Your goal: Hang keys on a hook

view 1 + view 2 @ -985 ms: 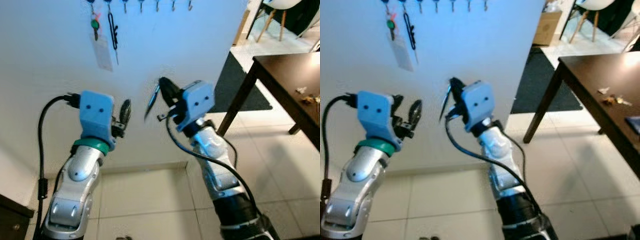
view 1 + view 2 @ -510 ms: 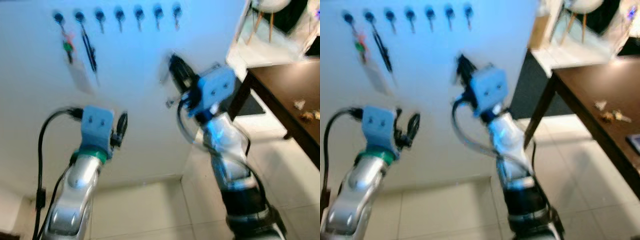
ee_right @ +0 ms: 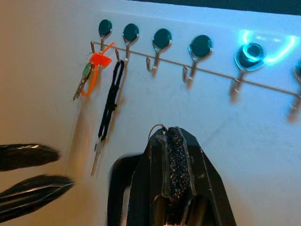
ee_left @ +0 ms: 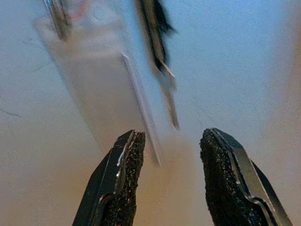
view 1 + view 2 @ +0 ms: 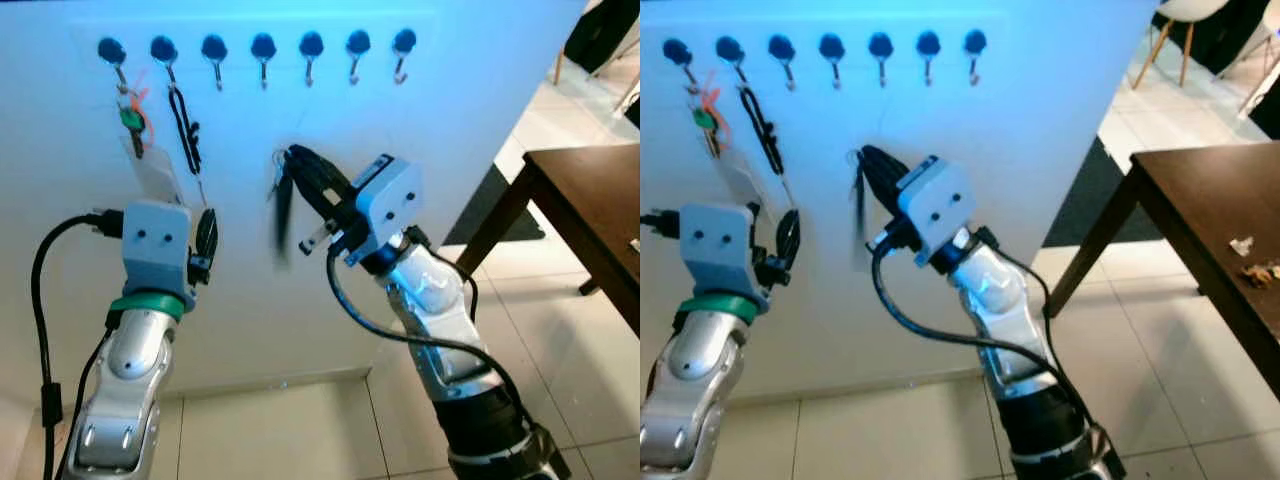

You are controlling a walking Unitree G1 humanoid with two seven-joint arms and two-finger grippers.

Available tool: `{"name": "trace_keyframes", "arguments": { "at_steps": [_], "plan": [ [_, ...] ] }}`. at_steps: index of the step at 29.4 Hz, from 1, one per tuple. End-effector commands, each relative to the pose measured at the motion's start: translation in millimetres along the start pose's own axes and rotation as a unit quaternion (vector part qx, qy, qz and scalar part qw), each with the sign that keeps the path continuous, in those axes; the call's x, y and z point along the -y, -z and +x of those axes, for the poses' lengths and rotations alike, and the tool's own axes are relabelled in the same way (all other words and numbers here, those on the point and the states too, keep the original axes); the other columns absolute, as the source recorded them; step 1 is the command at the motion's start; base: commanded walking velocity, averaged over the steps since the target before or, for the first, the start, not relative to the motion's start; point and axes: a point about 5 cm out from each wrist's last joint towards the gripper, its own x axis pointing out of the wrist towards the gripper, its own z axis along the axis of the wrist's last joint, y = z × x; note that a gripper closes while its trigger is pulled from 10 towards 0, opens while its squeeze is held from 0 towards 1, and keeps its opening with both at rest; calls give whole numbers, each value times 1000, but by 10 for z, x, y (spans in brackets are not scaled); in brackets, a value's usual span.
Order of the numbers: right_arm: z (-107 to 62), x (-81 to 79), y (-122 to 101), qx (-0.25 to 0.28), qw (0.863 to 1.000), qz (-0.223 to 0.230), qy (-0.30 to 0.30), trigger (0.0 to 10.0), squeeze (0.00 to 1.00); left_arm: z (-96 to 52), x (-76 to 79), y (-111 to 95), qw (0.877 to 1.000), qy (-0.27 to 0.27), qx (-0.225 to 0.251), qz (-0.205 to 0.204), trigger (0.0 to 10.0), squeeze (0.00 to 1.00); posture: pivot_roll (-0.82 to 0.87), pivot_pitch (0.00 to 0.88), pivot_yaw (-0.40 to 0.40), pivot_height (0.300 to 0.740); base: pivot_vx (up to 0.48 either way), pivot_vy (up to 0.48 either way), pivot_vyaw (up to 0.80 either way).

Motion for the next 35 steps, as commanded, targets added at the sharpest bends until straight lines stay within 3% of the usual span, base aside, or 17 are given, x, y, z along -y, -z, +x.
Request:
{"name": "trace_keyframes", "arguments": {
  "at_steps": [1,4,7,11,12,14,16,19,20,22,26,32,35],
  "plan": [
    [-37,-14,-19,8,1000,7,8,10000,0,-71,0,23,1000,12,1,21,10000,0,-12,37,74,740,0,0,0],
    [-132,-12,32,-4,1000,4,26,10000,0,-235,-19,65,999,23,-8,27,10000,0,-16,45,85,740,0,0,0],
    [-186,-22,60,-14,999,0,31,10000,0,-329,-71,57,1000,-4,-12,21,10000,0,-19,46,86,740,0,0,0],
    [-189,-19,61,-16,999,-2,32,10000,0,-319,-122,8,999,-35,-3,19,10000,0,-17,48,85,740,0,0,0],
    [-128,27,31,-8,999,-8,37,10000,0,-193,-276,-153,994,-107,27,10,10000,0,-17,47,75,740,0,0,0],
    [-128,27,31,-8,999,-8,37,10000,0,-193,-276,-153,994,-107,27,10,10000,0,-17,47,75,740,0,0,0],
    [-20,96,-39,9,999,-17,39,10000,0,-99,-392,-283,990,-130,45,-35,10000,0,-16,47,69,740,0,0,0],
    [14,117,-65,16,999,-19,39,10000,0,-84,-412,-310,989,-126,47,-53,10000,0,-16,47,69,740,0,0,0],
    [96,156,-108,29,999,-16,42,10000,0,-61,-406,-376,990,-107,54,-79,10000,0,-5,49,70,740,0,0,0],
    [96,156,-108,29,999,-16,42,10000,0,-61,-406,-376,990,-107,54,-79,10000,0,-5,49,70,740,0,0,0],
    [330,280,-78,38,997,20,61,10000,0,35,-321,-632,987,-60,93,-116,10000,0,9,57,68,740,0,0,0],
    [434,341,46,14,997,41,67,10000,0,75,-306,-744,985,-59,104,-123,10000,0,24,69,63,740,0,0,0],
    [528,312,116,-6,998,41,37,10000,0,72,-314,-782,985,-57,104,-126,10000,0,33,80,56,740,0,0,0]
  ]
}}
